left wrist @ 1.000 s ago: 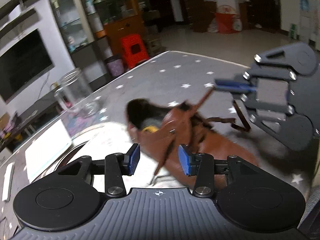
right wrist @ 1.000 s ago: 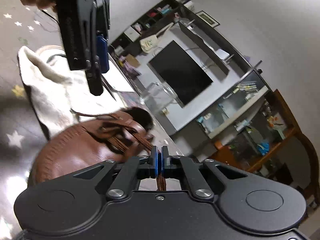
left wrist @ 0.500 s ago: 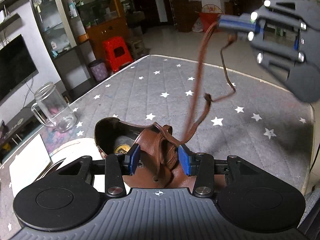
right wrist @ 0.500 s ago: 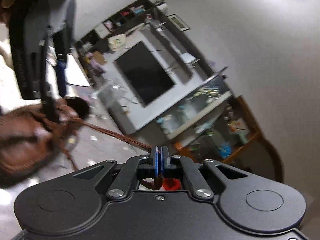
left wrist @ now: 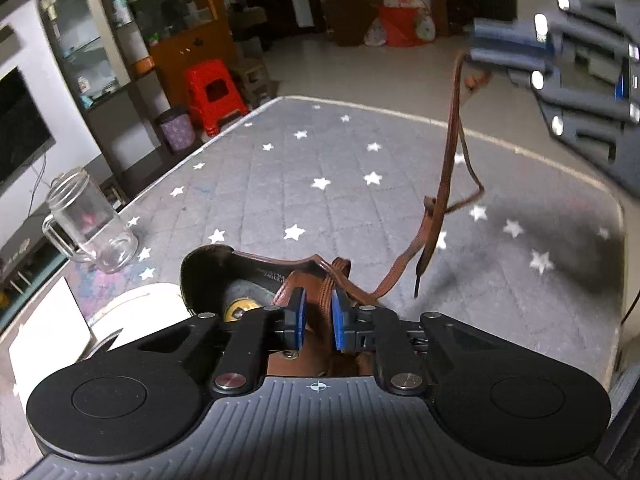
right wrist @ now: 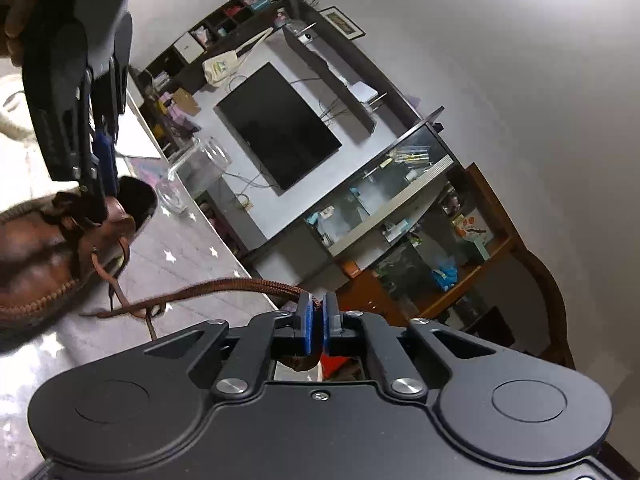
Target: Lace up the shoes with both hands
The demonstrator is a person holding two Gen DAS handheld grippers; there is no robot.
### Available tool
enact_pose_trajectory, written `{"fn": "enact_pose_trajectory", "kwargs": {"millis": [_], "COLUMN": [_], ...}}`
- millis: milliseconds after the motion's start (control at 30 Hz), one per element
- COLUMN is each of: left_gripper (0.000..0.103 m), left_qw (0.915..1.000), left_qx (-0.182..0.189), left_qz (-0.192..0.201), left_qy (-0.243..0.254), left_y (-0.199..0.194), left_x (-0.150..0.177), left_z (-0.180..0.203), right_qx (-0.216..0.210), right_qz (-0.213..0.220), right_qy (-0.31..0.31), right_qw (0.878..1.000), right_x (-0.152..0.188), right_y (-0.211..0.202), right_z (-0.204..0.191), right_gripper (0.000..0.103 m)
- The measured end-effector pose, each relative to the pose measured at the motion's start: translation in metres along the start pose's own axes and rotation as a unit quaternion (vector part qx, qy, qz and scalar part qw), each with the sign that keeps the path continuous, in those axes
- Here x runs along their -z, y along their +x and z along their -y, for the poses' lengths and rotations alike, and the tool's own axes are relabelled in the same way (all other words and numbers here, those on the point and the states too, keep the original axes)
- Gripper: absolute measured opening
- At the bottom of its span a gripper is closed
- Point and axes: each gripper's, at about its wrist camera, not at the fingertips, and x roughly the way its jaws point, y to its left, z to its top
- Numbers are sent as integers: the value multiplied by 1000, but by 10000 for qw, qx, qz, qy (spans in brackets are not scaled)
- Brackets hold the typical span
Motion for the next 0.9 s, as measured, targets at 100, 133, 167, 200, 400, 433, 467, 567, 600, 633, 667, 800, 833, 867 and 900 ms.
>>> {"fn": "enact_pose_trajectory", "kwargs": {"millis": [100, 133, 167, 200, 400, 433, 467, 567, 600, 633, 667, 800, 833, 867, 900], "left_gripper": [13, 13, 13, 13, 6, 5, 5, 5, 5, 5, 5, 5, 4, 4, 4], "left_qw": [9999, 9998, 9995, 9993, 9993, 9992, 9991, 9979, 9973, 9966, 9958, 9919, 9899, 9882, 9872], "left_qx": [5, -11, -50, -80, -312, -350, -402, -574, -641, -694, -742, -978, -1066, -1134, -1173], "left_qz": [-44, -70, -105, -122, 58, 93, 142, 275, 326, 384, 445, 618, 673, 712, 731], "left_qy": [117, 195, 293, 350, 204, 144, 54, -107, -159, -227, -310, -532, -647, -747, -795], "left_y": [5, 7, 10, 12, 11, 9, 5, -5, -8, -13, -18, -35, -42, -47, -50], "left_x": [-1, -2, -2, -2, -3, -2, 0, 6, 8, 9, 11, 14, 17, 20, 22], "left_z": [2, 4, 6, 8, 8, 7, 6, 5, 5, 4, 3, 2, 0, -1, -1], "right_qx": [-75, -113, -151, -243, -792, -883, -975, -1248, -1339, -1429, -1520, -1881, -1971, -2061, -2150], "right_qz": [-45, -59, -74, -66, -22, -15, -7, 15, 22, 29, 37, 66, 73, 81, 88], "right_qy": [182, 243, 304, 285, 174, 156, 137, 81, 63, 44, 26, -49, -68, -86, -105], "right_qw": [9998, 9996, 9994, 9993, 9967, 9960, 9951, 9921, 9910, 9897, 9884, 9821, 9803, 9785, 9765], "right_x": [-3, -4, -5, -5, -9, -10, -10, -12, -13, -13, -14, -16, -17, -18, -18], "right_y": [5, 6, 8, 6, -3, -5, -6, -11, -13, -14, -16, -22, -24, -25, -27], "right_z": [9, 12, 15, 12, -10, -14, -17, -28, -32, -36, -39, -54, -57, -61, -65], "right_gripper": [17, 17, 17, 17, 33, 36, 37, 37, 37, 37, 37, 37, 37, 37, 37]}}
